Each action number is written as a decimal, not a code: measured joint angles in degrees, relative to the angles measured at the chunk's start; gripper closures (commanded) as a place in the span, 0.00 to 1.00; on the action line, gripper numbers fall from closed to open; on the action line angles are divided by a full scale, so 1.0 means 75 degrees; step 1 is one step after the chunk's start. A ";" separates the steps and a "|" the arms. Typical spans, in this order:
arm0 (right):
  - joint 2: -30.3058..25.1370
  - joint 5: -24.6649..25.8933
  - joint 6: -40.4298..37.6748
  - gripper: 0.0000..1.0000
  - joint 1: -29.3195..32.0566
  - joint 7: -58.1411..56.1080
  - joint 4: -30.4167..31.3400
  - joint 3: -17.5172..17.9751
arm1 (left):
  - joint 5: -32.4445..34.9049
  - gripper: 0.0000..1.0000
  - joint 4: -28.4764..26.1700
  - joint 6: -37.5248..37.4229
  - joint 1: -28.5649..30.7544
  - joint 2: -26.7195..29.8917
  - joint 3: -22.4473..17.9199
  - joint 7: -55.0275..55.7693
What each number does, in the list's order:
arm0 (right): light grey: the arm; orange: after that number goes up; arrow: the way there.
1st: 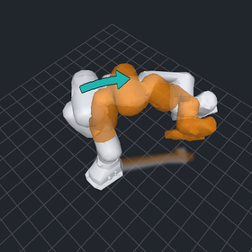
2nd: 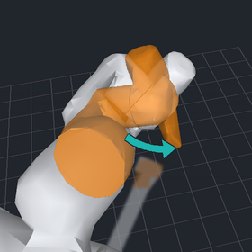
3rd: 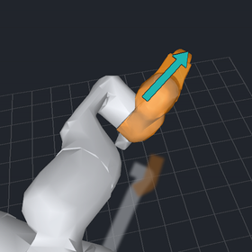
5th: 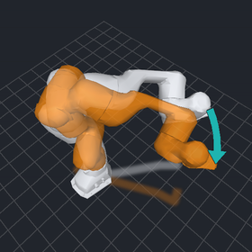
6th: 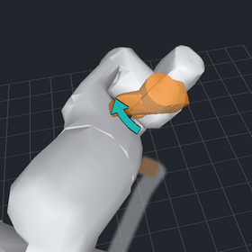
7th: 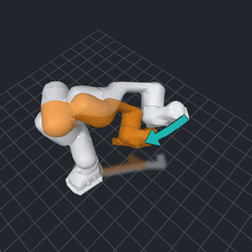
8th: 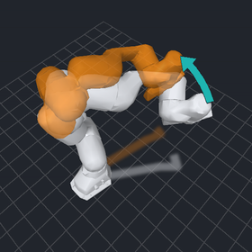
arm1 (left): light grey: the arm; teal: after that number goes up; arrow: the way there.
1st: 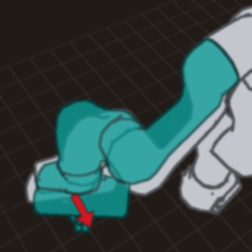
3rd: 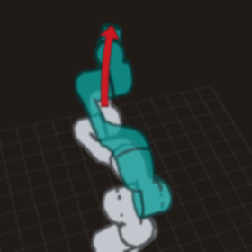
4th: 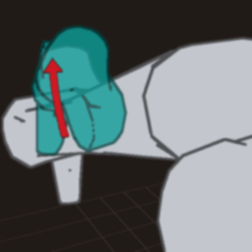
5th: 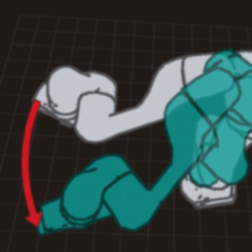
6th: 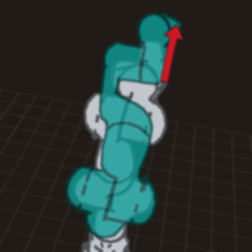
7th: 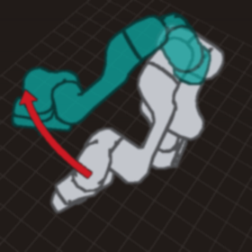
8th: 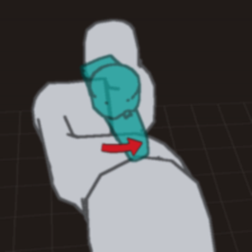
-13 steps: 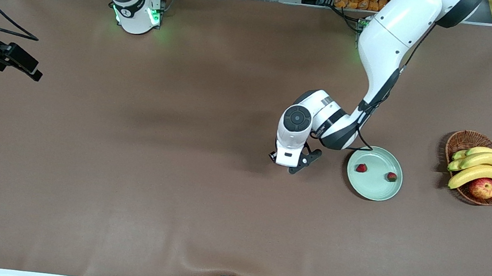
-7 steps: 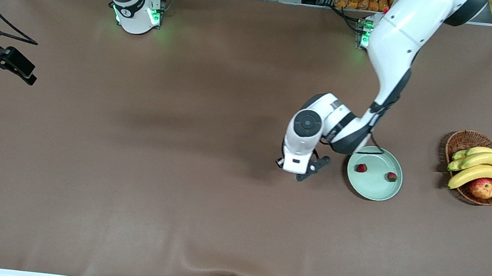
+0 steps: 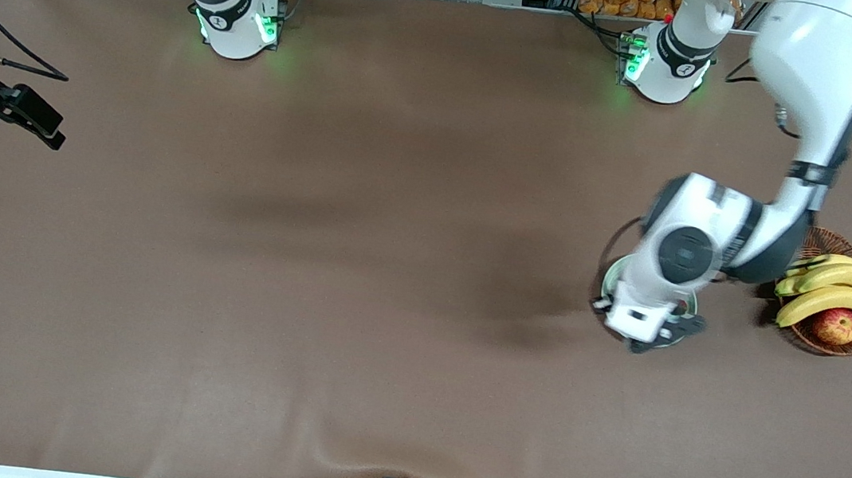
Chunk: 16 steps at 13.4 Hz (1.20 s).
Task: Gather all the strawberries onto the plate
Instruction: 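Lower the strawberry onto the plate and open the left gripper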
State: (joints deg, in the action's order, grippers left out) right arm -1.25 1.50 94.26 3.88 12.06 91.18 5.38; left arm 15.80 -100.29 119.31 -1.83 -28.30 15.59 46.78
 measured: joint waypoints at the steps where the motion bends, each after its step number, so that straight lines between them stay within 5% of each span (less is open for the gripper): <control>1: 0.0003 0.0000 0.0007 0.00 0.0000 -0.0001 -0.0001 0.0000 | 0.0000 0.98 -0.0133 0.0012 0.0264 -0.0013 0.0002 -0.0373; 3: 0.0015 0.0000 0.0007 0.00 0.0000 -0.0002 -0.0001 0.0000 | 0.0000 0.55 -0.0442 0.0274 0.0632 -0.0071 0.0004 -0.0941; 4: 0.0021 0.0000 0.0006 0.00 0.0000 -0.0002 -0.0001 0.0000 | 0.0000 0.21 -0.0594 0.0520 0.0766 -0.0126 0.0001 -0.1165; 5: 0.0025 0.0000 0.0006 0.00 0.0002 -0.0003 -0.0001 -0.0002 | 0.0000 0.00 -0.0697 0.0722 0.0907 -0.0209 0.0001 -0.1328; 11: 0.0043 0.0000 0.0005 0.00 0.0041 -0.0003 0.0000 -0.0031 | 0.0000 0.00 -0.0513 0.0694 0.1086 0.0107 0.0322 -0.1442; 16: 0.0049 0.0000 0.0002 0.00 0.0041 -0.0003 -0.0001 -0.0032 | -0.0336 0.00 0.0446 -0.1278 0.1085 0.1599 0.0935 -0.1448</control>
State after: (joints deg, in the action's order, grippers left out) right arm -0.88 1.50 94.27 4.19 12.04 91.18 5.14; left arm 13.28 -96.94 109.73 6.30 -16.31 22.60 35.92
